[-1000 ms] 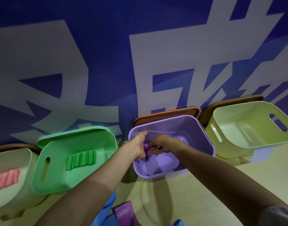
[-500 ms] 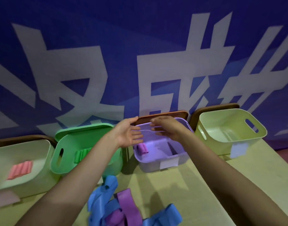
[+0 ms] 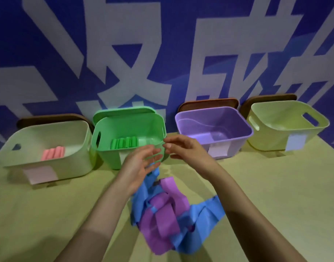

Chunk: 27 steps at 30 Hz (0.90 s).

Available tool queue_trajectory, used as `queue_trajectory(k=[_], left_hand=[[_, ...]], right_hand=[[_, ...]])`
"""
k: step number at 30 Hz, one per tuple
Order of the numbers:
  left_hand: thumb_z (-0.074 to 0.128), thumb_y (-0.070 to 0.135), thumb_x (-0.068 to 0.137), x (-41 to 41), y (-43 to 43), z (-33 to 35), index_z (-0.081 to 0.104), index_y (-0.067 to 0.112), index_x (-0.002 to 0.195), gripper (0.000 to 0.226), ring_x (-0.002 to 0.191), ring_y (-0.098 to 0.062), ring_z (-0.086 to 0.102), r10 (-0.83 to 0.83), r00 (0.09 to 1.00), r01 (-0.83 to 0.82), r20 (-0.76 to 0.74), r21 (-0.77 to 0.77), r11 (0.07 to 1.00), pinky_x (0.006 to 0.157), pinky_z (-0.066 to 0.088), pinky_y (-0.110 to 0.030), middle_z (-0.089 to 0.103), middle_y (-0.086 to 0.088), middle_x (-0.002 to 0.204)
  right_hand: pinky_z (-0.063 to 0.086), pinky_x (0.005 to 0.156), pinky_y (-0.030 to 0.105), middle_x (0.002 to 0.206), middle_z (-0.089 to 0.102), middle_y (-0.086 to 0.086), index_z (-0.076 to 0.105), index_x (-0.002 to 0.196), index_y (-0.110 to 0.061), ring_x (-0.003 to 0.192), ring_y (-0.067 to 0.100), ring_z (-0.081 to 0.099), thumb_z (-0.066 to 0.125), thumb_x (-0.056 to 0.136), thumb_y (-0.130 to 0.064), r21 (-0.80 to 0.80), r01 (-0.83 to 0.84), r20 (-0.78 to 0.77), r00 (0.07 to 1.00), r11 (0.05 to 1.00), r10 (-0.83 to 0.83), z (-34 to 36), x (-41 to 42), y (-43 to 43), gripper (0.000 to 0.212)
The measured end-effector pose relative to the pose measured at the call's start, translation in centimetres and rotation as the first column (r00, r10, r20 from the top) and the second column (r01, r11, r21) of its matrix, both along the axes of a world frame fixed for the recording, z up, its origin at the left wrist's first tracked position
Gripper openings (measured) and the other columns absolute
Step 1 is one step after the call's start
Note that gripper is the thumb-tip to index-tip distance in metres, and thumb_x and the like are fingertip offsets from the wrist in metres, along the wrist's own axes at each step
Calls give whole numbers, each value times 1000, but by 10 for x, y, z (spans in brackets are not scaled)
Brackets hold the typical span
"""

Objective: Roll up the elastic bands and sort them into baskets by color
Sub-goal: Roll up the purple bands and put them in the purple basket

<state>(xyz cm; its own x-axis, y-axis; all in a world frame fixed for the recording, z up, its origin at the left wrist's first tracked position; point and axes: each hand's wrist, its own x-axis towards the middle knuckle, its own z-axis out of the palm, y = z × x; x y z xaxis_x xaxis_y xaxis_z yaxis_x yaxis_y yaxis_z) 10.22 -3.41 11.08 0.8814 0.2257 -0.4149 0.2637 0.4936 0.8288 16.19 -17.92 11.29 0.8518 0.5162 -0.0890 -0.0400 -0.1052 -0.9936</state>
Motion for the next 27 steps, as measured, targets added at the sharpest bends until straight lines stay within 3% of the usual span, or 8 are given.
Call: queue_trajectory(k=[3,6,10,12,15,18,21,27], left_hand=[[54,1,91,-21,-1,-51,57,9,94,9,76,-13,61,-18,999,24,-27,227,974,68,50,-20,64,-8,89],[59,-8,85,-35,-1,-98,59,3,100,19,79,-9,60,-106,994,85,19,470,878,68,46,-6,62,-7,90],[65,3,85,-47,0,-139,63,6,107,23,100,-9,56,-265,963,124,53,785,607,85,38,-4,63,-1,106],[65,14,87,-50,1,-151,66,9,108,22,105,-11,58,-289,955,102,65,843,529,96,42,-19,65,-2,110],[65,22,88,-58,3,-162,67,14,102,16,101,-11,61,-309,947,101,90,829,550,96,44,-26,68,0,106],[68,16,86,-67,1,-163,64,13,87,5,87,-14,60,-247,952,4,180,802,597,89,44,-30,67,-2,89],[68,12,85,-77,-5,-159,62,13,82,7,83,-15,58,-155,962,-96,225,809,580,83,45,-30,64,-2,82],[65,13,86,-90,-6,-132,61,13,83,6,84,-18,56,-60,990,-86,127,884,459,63,31,-22,64,-5,85]], right_hand=[[45,75,18,89,62,-3,64,106,-12,84,10,56,61,91,-11,-200,-19,24,999,980,24,-50,-13,5,16],[46,79,20,101,62,0,62,116,-7,93,13,57,62,90,-16,-425,-2,87,995,905,43,-94,-21,7,27],[38,97,29,129,55,16,48,134,-6,118,28,52,64,88,-23,-627,95,221,974,773,60,-136,-26,10,51],[36,97,28,132,50,19,40,138,-4,121,31,49,67,86,-24,-608,152,248,969,779,4,-146,-27,11,62],[39,86,27,123,59,18,52,130,-1,112,28,55,67,86,-23,-601,175,236,971,780,-36,-149,-29,9,51],[35,66,28,87,63,15,68,90,-5,80,20,52,64,86,-16,-547,177,287,958,818,-16,-142,-40,6,12],[36,60,27,70,56,7,57,67,-20,66,18,47,60,86,-10,-379,230,291,949,896,-121,-130,-60,1,22],[47,56,26,69,52,3,60,79,-16,62,12,50,50,91,1,52,227,175,957,973,-232,-72,-91,-14,23]])
